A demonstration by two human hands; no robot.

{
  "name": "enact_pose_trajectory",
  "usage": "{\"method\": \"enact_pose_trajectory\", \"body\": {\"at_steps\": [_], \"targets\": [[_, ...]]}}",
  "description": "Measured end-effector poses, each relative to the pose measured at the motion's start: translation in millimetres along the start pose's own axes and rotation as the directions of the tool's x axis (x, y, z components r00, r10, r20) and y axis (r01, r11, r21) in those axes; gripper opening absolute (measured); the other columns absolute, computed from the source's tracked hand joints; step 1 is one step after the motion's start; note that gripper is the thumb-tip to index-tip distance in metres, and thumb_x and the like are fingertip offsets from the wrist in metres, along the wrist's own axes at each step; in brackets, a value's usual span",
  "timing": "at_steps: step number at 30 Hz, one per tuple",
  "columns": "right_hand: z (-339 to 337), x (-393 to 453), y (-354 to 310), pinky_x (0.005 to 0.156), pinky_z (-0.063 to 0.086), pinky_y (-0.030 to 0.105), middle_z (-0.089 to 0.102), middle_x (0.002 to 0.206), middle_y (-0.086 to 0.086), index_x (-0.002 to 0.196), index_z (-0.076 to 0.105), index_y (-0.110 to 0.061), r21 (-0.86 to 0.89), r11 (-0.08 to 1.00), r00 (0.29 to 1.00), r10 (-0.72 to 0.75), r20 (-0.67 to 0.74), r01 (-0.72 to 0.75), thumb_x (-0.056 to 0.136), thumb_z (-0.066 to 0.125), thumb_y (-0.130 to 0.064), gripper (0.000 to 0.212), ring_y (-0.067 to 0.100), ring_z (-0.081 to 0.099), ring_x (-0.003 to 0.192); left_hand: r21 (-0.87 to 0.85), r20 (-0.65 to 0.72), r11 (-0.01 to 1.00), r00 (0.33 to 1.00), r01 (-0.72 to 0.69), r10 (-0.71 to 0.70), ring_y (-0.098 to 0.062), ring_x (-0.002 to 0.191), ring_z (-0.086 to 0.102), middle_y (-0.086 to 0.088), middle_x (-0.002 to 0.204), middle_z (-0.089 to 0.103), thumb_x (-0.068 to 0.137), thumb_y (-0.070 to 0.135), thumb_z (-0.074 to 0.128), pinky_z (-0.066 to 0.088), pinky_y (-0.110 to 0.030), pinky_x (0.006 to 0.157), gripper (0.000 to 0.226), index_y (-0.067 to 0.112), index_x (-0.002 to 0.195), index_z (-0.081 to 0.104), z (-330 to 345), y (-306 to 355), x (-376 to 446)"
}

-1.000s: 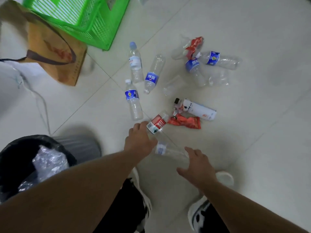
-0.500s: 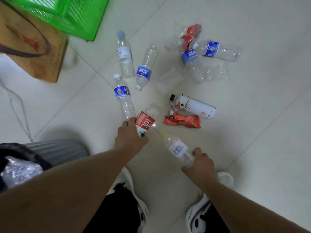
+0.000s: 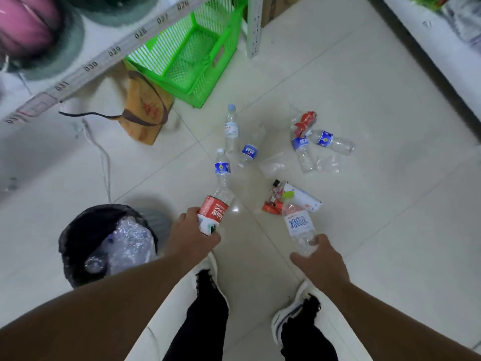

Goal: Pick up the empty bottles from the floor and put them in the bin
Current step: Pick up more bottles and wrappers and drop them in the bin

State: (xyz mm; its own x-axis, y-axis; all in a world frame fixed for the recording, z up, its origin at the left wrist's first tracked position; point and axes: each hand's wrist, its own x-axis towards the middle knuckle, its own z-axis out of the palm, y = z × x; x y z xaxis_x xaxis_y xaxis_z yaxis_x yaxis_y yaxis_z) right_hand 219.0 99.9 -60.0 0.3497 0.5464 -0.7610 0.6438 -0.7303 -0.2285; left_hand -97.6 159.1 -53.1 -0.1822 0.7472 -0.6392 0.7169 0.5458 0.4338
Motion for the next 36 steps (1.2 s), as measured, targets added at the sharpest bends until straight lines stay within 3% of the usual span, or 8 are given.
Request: {"method": "enact_pose_trajectory", "body": {"at_steps": [5,8,14,22,26,30,33,36], "targets": [[-8.7,-31.4,-23.9,0.076,0.047,0.035,0.063,0.089,-0.013,0.108,0.048,-0.033,0.020,1.000,1.000,0.004,0.017,-0.005,0.064,0.076,-0.071,0.065,0.021,0.065,0.085,-0.130,0.016,0.989,0.997,0.072,-0.071,-0.017,0.086,0.071,0.006,0.104,0.067,0.061,0.042,0.082,0.063,-0.046,0.079,0.065,0.036,0.119,0.055,-23.2,-1.4,-19.6],[-16.0,-37.3,-31.8,0.079,0.053,0.036,0.067,0.091,-0.010,0.106,0.051,-0.032,0.007,1.000,0.998,0.003,0.055,-0.003,0.066,0.074,-0.069,0.059,0.019,0.069,0.088,-0.174,0.030,0.980,0.995,0.099,-0.095,-0.016,0.081,0.073,0.006,0.100,0.070,0.062,0.038,0.085,0.064,-0.047,0.076,0.060,0.034,0.114,0.056,-28.4,-5.2,-21.5],[-17.3,-23.2,-28.4,0.092,0.054,0.039,0.053,0.106,-0.005,0.108,0.057,-0.031,-0.049,0.998,0.997,-0.040,0.060,0.043,0.065,0.078,-0.062,0.058,0.021,0.063,0.101,-0.127,0.028,0.986,0.994,0.110,-0.107,-0.013,0.074,0.074,0.008,0.093,0.072,0.066,0.036,0.092,0.064,-0.042,0.070,0.057,0.032,0.111,0.057,-23.4,-12.2,-13.6],[-33.7,39.7,-16.4,0.106,0.047,0.039,0.052,0.124,-0.003,0.109,0.063,-0.033,-0.204,0.954,0.964,-0.182,0.193,0.220,0.057,0.075,-0.065,0.061,0.029,0.057,0.119,-0.078,0.073,0.970,0.971,0.232,-0.226,-0.022,0.084,0.074,-0.002,0.102,0.073,0.073,0.033,0.094,0.062,-0.046,0.083,0.061,0.022,0.122,0.059,7.5,3.6,9.4],[-40.0,81.0,-18.8,0.101,0.050,0.041,0.049,0.122,-0.002,0.105,0.057,-0.036,-0.247,0.926,0.935,-0.215,0.281,0.287,0.059,0.075,-0.065,0.058,0.028,0.056,0.115,-0.101,0.047,0.971,0.975,0.219,-0.215,-0.021,0.085,0.071,0.002,0.103,0.069,0.076,0.034,0.092,0.058,-0.039,0.076,0.064,0.024,0.126,0.053,35.7,24.3,45.7],[0.8,137.7,-10.9,0.104,0.051,0.043,0.052,0.136,-0.001,0.117,0.065,-0.033,-0.303,0.881,0.907,-0.262,0.329,0.364,0.059,0.076,-0.065,0.067,0.028,0.054,0.124,-0.133,0.043,0.979,0.988,0.152,-0.148,-0.015,0.085,0.071,0.005,0.103,0.067,0.075,0.034,0.092,0.051,-0.029,0.064,0.063,0.027,0.125,0.053,80.6,21.1,109.1],[55.0,190.3,-5.3,0.112,0.046,0.051,0.043,0.149,-0.004,0.129,0.063,-0.038,-0.338,0.861,0.904,-0.266,0.336,0.379,0.063,0.075,-0.066,0.073,0.027,0.040,0.142,-0.024,0.081,0.999,0.996,0.022,-0.020,-0.019,0.092,0.070,-0.002,0.111,0.067,0.074,0.038,0.092,0.062,-0.040,0.080,0.070,0.023,0.132,0.055,114.6,2.5,167.6],[107.3,237.1,2.6,0.112,0.046,0.056,0.032,0.158,-0.007,0.138,0.057,-0.048,-0.379,0.847,0.918,-0.274,0.287,0.372,0.064,0.077,-0.064,0.078,0.027,0.026,0.149,0.001,0.024,0.999,0.999,-0.045,0.045,-0.021,0.102,0.067,-0.003,0.119,0.064,0.076,0.038,0.094,0.060,-0.044,0.093,0.075,0.022,0.136,0.053,142.7,-17.0,220.5]]}}
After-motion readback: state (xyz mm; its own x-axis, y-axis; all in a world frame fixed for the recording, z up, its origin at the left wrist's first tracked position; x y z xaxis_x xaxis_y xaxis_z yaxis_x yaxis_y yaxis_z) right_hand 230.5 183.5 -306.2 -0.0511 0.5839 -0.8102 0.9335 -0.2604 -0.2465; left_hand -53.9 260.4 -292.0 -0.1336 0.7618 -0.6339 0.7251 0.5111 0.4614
